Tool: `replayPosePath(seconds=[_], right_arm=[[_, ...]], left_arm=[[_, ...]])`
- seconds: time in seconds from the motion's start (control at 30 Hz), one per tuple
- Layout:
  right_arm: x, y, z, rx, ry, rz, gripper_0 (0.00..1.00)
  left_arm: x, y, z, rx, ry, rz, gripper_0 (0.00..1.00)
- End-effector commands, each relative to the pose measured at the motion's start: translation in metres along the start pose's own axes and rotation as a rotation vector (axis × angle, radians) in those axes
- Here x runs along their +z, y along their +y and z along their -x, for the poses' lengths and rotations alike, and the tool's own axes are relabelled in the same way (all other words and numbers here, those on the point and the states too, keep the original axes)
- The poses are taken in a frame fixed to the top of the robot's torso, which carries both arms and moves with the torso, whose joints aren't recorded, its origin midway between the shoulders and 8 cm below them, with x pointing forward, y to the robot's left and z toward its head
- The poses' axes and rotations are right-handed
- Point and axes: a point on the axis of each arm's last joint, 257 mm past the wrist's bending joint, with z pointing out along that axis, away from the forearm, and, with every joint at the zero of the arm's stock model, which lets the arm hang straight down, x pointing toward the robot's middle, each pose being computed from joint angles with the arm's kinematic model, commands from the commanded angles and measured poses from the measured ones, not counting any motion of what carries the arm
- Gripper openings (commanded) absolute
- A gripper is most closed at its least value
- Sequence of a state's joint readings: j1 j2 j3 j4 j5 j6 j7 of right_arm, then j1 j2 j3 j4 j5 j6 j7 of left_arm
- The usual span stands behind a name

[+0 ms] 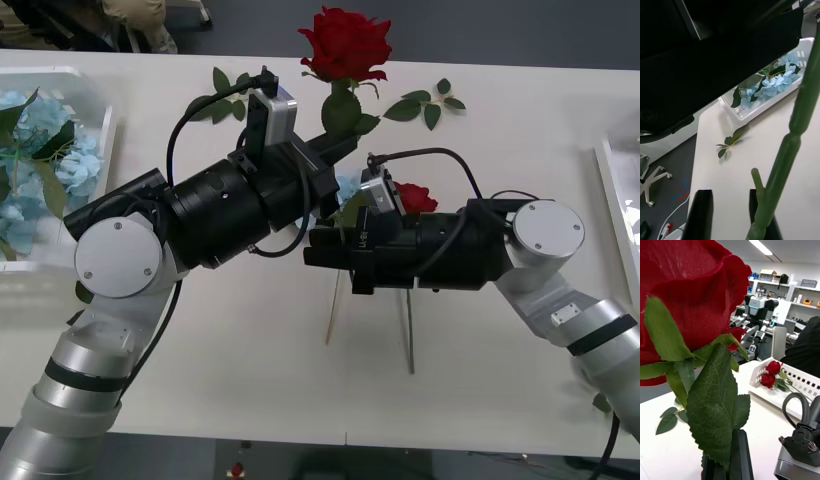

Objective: Put the red flowers into the right box and the blue flowers into the left box

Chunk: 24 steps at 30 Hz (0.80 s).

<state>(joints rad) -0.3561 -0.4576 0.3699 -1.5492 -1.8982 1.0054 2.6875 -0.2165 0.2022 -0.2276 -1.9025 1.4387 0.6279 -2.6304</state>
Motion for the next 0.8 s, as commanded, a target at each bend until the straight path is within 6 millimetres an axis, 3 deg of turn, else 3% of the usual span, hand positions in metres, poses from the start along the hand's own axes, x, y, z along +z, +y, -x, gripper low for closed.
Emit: replayPosePath(seconds=[0.03, 0.17, 0.2, 0.23, 0.3, 0.8], right_arm=[[0.0216, 0.0143, 0.0241, -0.048, -0.040, 0.042, 0.00], [0.0221, 0.0137, 0.0248, -0.049, -0.041, 0.039, 0.00], [0.0229, 0.0149, 0.0245, -0.048, -0.041, 0.043, 0.00], [0.0221, 0.0137, 0.0248, -0.049, -0.041, 0.039, 0.00], [0.0225, 0.0142, 0.0244, -0.048, -0.040, 0.040, 0.00], [0.0169, 0.0051, 0.0246, -0.050, -0.040, 0.011, 0.00]], left_arm=[[0.0074, -0.0091, 0.0191, 0.053, -0.034, -0.025, 0.00], [0.0074, -0.0091, 0.0191, 0.053, -0.034, -0.025, 0.01], [0.0074, -0.0091, 0.0191, 0.053, -0.034, -0.025, 0.14], [0.0074, -0.0091, 0.0191, 0.053, -0.034, -0.025, 0.60], [0.0074, -0.0091, 0.0191, 0.053, -0.034, -0.025, 1.00], [0.0074, -0.0091, 0.0191, 0.053, -0.034, -0.025, 1.00]])
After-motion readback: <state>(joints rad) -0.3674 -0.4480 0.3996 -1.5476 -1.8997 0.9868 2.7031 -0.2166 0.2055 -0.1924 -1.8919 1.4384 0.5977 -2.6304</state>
